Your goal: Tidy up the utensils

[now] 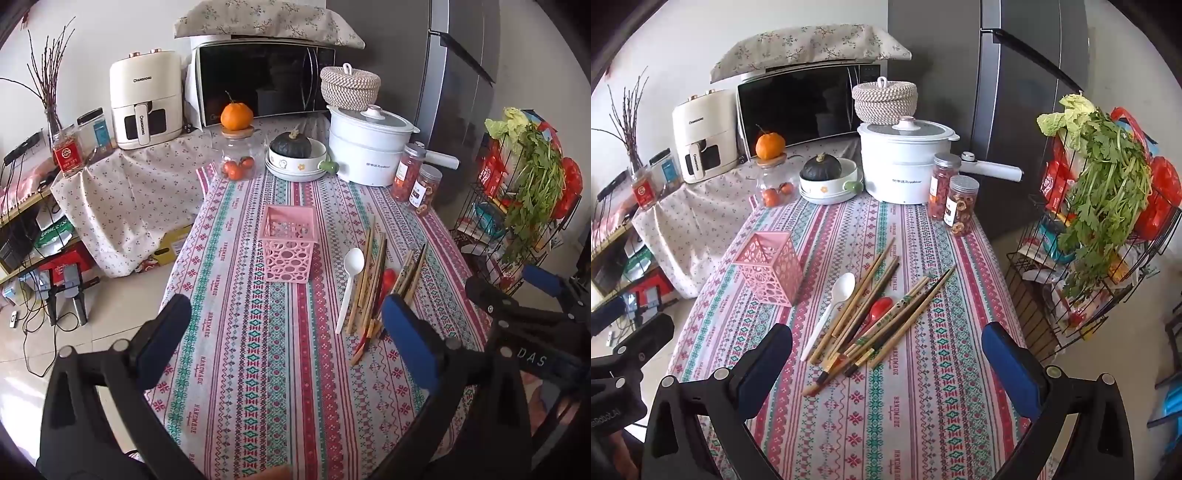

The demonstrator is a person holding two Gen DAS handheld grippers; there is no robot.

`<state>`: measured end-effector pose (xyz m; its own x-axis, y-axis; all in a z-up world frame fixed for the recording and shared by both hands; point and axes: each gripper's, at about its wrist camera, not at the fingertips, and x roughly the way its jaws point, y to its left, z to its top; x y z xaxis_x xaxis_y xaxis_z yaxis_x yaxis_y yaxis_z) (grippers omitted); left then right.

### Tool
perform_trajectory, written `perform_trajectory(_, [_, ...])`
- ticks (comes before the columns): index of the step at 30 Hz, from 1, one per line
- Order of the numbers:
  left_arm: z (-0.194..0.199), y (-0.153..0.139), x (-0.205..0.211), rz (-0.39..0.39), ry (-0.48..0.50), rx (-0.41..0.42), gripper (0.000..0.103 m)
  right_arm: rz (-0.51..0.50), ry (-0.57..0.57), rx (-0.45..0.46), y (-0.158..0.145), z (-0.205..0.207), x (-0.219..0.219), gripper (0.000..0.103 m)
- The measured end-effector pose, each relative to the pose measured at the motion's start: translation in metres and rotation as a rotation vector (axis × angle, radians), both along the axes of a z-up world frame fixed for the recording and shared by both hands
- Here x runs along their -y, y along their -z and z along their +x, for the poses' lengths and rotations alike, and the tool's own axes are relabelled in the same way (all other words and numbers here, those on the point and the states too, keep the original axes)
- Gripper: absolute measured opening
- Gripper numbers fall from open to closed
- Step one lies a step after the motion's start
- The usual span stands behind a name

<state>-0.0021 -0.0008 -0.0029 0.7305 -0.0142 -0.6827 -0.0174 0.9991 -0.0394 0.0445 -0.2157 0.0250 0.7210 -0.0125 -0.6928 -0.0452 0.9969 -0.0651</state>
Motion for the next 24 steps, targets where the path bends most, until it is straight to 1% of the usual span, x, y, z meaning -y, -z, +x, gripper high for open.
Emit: perform_trajectory(24, [-0.0013, 0.0028, 0.0025, 0.002, 0.009, -0.009, 0.102, -0.001, 0.006, 0.002, 0.0013, -0.0003, -0.0009, 0.103])
